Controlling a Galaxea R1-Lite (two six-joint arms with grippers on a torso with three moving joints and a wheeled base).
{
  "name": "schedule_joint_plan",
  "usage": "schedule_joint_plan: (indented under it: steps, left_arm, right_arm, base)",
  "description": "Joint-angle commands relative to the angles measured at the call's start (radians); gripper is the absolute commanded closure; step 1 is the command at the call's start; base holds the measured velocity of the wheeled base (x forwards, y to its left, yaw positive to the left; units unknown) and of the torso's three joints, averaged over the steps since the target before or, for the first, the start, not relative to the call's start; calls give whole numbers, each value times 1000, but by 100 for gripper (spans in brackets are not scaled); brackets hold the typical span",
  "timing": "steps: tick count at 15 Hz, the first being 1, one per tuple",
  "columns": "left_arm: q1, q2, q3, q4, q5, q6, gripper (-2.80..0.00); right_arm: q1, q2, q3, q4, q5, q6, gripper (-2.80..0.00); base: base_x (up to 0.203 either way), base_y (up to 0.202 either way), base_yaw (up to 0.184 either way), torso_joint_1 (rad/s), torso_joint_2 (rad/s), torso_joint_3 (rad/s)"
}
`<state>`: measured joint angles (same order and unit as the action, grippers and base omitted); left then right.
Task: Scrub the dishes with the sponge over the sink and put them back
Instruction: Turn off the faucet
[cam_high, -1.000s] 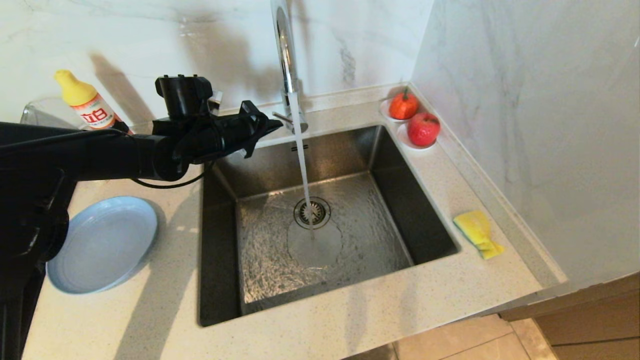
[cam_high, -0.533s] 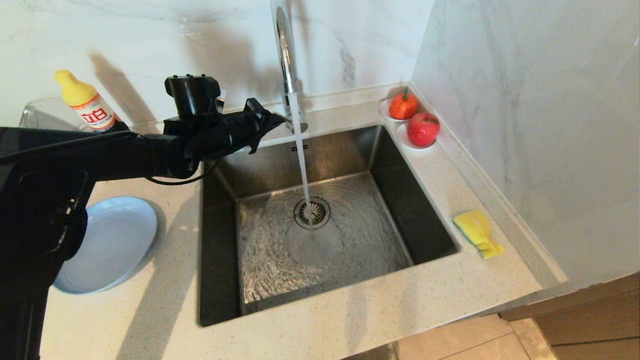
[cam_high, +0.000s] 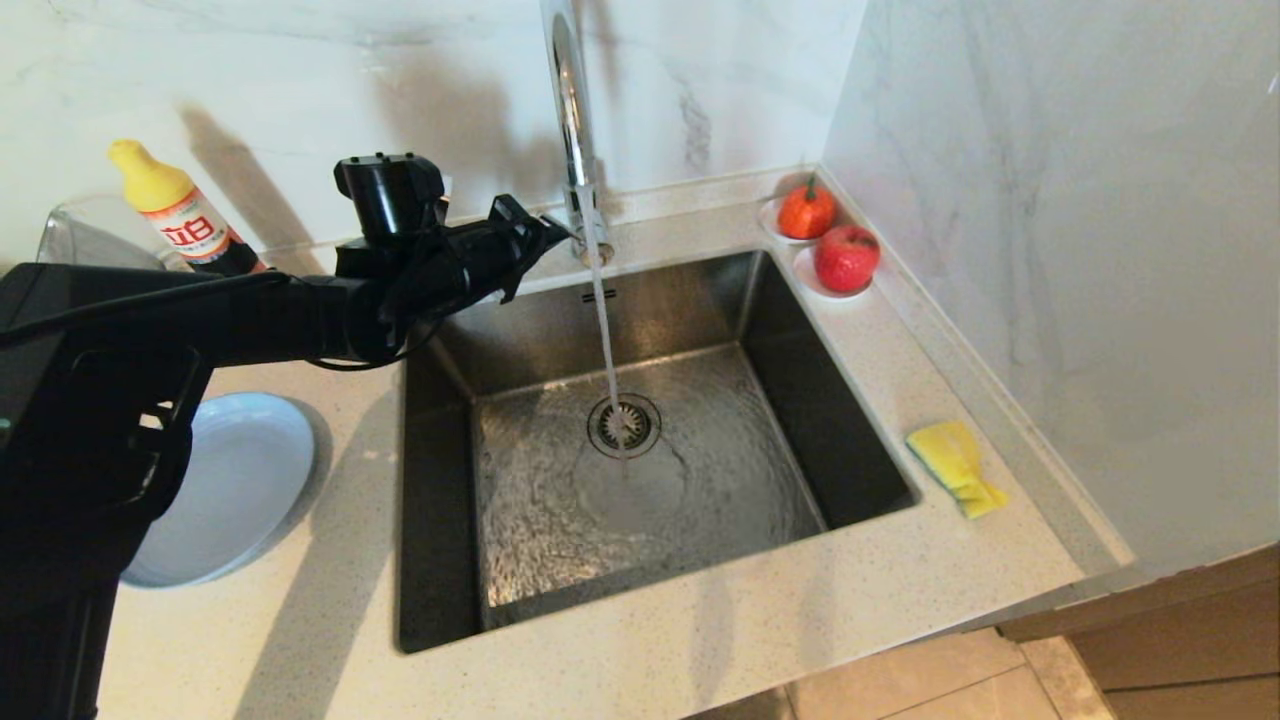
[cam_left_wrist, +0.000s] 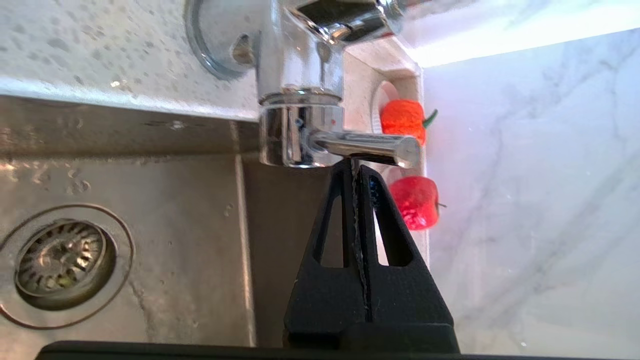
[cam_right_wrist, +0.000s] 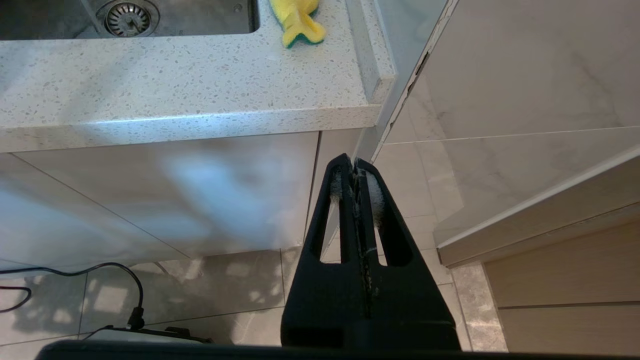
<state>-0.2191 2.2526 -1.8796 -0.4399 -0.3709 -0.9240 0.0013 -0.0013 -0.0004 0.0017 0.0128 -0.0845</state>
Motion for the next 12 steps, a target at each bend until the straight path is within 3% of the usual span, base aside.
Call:
schedule_joint_plan:
  steps: [1, 12]
  left_arm:
    - [0, 2, 0, -20, -2, -6, 0]
    - [5, 8, -3, -48, 3, 7, 0]
  right_arm:
    - [0, 0, 0, 0, 1, 0, 0]
    - [0, 0, -1, 0, 1, -1, 0]
  base:
    - [0, 0, 0, 0, 0, 0]
    - [0, 0, 0, 0, 0, 0]
